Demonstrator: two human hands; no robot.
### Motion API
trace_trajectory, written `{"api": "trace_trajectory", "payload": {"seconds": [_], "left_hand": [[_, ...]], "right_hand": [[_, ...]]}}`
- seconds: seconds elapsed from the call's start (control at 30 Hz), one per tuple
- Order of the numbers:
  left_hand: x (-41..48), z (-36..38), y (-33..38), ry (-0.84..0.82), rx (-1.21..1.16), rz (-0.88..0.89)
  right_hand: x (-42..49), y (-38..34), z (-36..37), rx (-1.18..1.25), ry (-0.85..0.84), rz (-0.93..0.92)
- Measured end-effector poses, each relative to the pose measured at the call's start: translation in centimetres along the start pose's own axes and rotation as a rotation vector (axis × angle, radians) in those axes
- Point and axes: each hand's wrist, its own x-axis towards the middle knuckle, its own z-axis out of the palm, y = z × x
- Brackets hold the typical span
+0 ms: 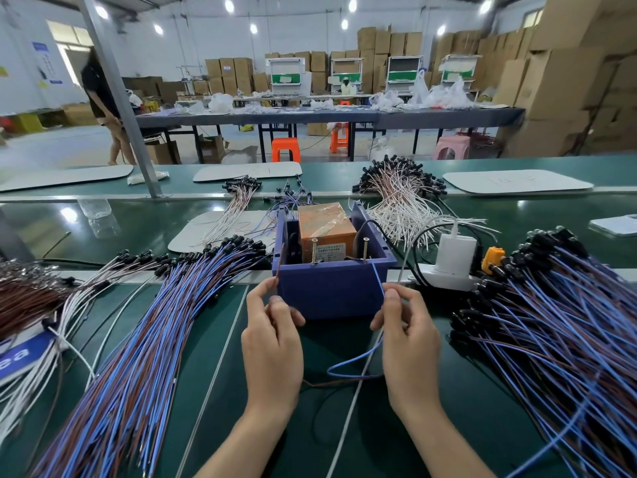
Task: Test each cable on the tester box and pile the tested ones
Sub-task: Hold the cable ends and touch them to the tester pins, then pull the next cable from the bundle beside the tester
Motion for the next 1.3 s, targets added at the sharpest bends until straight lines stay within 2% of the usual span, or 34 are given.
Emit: {"api": "trace_trajectory", "payload": {"seconds": [0.17,0.37,0.47,0.57,0.73,0.8,0.97,1.1,1.3], "left_hand": [[-0.2,-0.3,0.1,0.011,0.015,-0.056],[-0.4,-1.6,0.2,0.115,-0.033,-0.099],[-0.6,-2.8,0.5,0.167,-0.008,-0.052],[-1.8,-3.8,1.0,0.115,0.124,0.23],[-4.9,-2.2,2.7,-0.227,0.383,0.862],[-5.8,-1.0,3.7,-0.35,0.485,1.021],[-5.3,0.6,7.6,-0.516,0.538,1.005],[-4.9,0.9,11.7,-0.732,0.349,0.842],[-3.1,1.7,18.2,-0.62,0.108,0.754]], "right_hand": [[-0.1,-0.1,-0.9,0.109,0.004,0.143],[0.1,0.3,-2.1,0.395,-0.007,0.374],[-0.1,0.4,-2.8,0.496,-0.031,0.409],[-0.7,0.2,-3.5,0.543,-0.051,0.417],[-1.6,-1.3,-4.4,0.641,-0.061,0.503],[-1.8,-2.3,-5.0,0.685,-0.06,0.525],[-1.0,-6.5,-7.1,0.759,-0.061,0.376],[0.5,-11.4,-8.6,0.726,-0.091,0.15],[2.4,-17.2,-11.1,0.629,-0.282,-0.157]]}}
